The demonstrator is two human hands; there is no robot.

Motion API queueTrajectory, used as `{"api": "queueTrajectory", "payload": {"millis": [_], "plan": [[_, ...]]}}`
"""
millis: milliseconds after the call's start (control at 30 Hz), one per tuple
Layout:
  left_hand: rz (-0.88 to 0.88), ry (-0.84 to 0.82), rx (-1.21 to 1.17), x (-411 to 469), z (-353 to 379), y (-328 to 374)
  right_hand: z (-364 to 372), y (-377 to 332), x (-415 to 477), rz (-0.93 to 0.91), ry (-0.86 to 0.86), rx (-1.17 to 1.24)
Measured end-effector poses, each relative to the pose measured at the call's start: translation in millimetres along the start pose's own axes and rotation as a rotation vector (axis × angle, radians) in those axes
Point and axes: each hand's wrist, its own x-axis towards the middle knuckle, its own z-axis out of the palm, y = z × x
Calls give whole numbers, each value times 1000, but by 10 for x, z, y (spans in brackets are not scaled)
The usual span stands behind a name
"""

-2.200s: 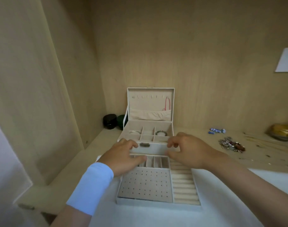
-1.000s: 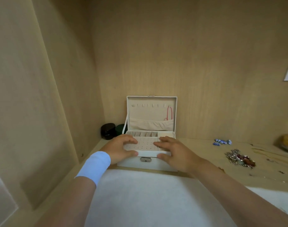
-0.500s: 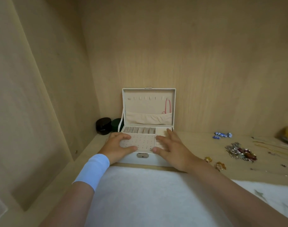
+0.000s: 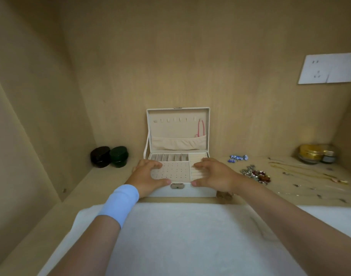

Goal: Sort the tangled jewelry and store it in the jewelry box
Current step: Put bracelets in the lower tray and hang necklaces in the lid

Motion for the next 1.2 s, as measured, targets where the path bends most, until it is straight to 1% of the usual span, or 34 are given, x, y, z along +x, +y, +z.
{"api": "queueTrajectory", "payload": {"millis": [67,133,200,233,267,300,333,400,433,533,633,733,833,900,1000,1100,1133,1200], "plan": [[-23,-29,56,24,11,108,-110,85,-17,-4,-20,-9],[-79,-58,169,25,-24,209,-218,167,-42,-9,-3,81],[-76,-32,372,8,-49,334,-329,244,-87,-17,115,212],[-34,0,432,-6,-45,426,-383,291,-111,-27,199,199],[29,31,438,-12,-13,542,-443,362,-128,-33,257,121],[109,53,406,-4,41,663,-487,437,-131,-25,256,32],[190,51,364,16,120,791,-513,489,-146,-4,201,-62],[314,-14,318,79,338,1016,-486,584,-156,58,39,-177],[344,-54,315,120,455,1095,-448,613,-147,68,-8,-202],[348,-140,319,279,782,1215,-367,657,-78,34,-17,-233],[305,-127,246,410,935,1212,-298,678,16,36,-28,-252],[296,-112,227,505,956,1205,-255,720,95,-9,-17,-274],[312,-98,204,582,935,1210,-268,784,168,-35,-16,-222],[317,-80,165,632,922,1208,-317,791,192,-38,17,-193],[285,-79,39,706,882,1209,-446,788,230,-29,83,-126],[226,-158,-105,771,816,1214,-561,726,279,-44,177,35],[228,-161,-136,804,794,1205,-582,686,311,-64,215,105],[235,-114,-182,879,742,1171,-598,589,400,-97,271,201]]}}
